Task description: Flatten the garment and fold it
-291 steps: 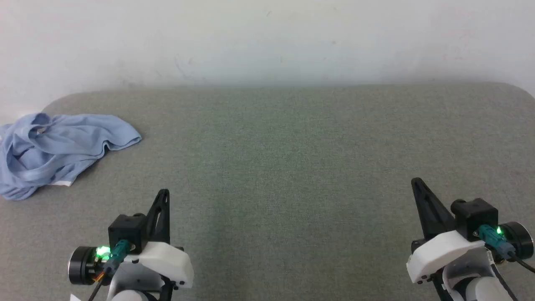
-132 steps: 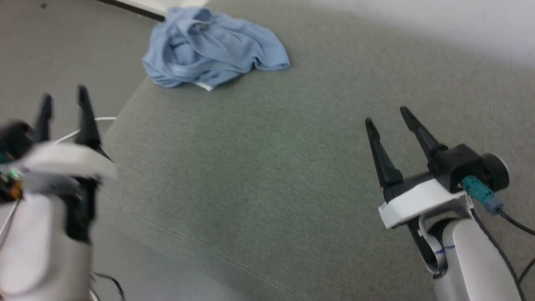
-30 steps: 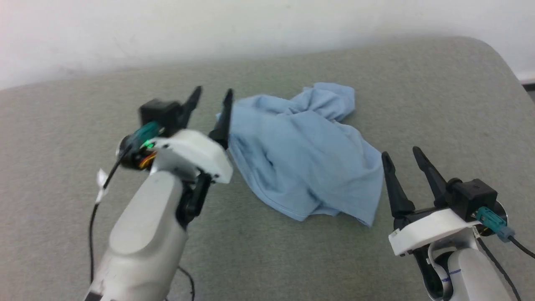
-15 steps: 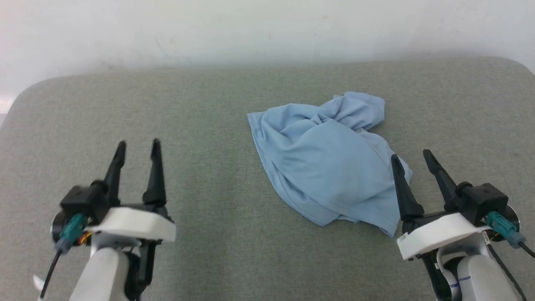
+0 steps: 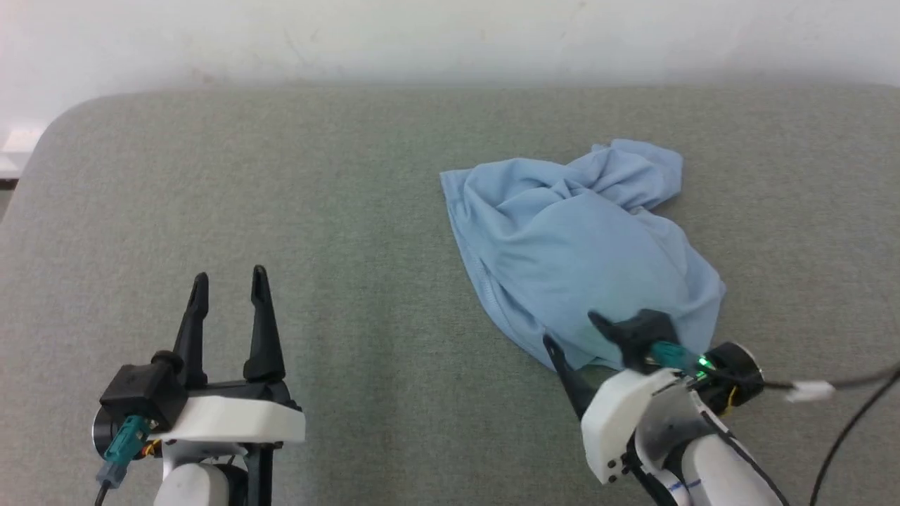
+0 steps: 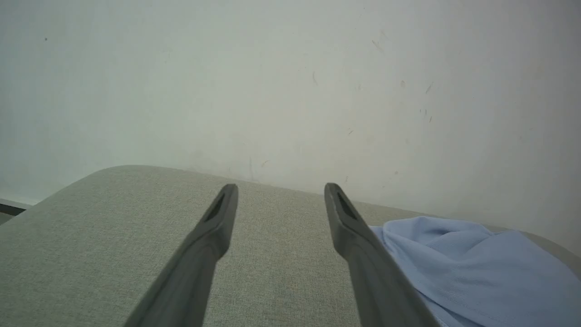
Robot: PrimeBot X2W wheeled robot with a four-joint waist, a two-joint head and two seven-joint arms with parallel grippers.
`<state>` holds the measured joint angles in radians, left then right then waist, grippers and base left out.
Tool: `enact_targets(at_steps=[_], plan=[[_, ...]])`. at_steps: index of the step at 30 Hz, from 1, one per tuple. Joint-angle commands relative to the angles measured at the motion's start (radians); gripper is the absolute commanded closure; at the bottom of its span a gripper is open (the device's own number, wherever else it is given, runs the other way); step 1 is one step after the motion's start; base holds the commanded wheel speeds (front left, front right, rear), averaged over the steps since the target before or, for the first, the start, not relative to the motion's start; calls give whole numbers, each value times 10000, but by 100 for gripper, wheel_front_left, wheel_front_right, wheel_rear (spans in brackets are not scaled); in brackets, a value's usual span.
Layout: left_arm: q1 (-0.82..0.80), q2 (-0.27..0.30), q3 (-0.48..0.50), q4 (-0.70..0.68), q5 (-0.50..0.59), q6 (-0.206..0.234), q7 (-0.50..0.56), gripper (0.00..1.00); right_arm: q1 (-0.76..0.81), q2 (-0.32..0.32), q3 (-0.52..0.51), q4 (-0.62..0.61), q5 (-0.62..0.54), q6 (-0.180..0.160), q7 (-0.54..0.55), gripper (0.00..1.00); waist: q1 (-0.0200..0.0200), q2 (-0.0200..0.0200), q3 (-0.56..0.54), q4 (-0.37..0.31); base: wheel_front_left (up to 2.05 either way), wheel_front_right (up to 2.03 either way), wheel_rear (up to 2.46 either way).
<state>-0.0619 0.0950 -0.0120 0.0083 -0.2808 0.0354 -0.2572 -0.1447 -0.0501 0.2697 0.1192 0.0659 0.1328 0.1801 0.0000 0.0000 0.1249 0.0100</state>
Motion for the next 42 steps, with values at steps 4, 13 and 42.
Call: enact_targets(at_steps=[4, 13, 42], plan=[[-29, -245, 137, 35, 184, -250, -44, 0, -357, -77, -30, 557, -693, -21, 1865, 0, 0, 0, 311, 419, 0, 0, 0], [-257, -420, 267, 221, 194, -568, -45, 0, -428, -14, -830, 915, -1308, -21, 2401, 100, 0, 0, 527, 788, 0, 0, 0], [206, -447, 265, 652, 282, -675, -45, 0, 1784, -491, 355, -1949, 2019, -21, 3966, 0, 0, 0, -359, 209, 0, 0, 0]])
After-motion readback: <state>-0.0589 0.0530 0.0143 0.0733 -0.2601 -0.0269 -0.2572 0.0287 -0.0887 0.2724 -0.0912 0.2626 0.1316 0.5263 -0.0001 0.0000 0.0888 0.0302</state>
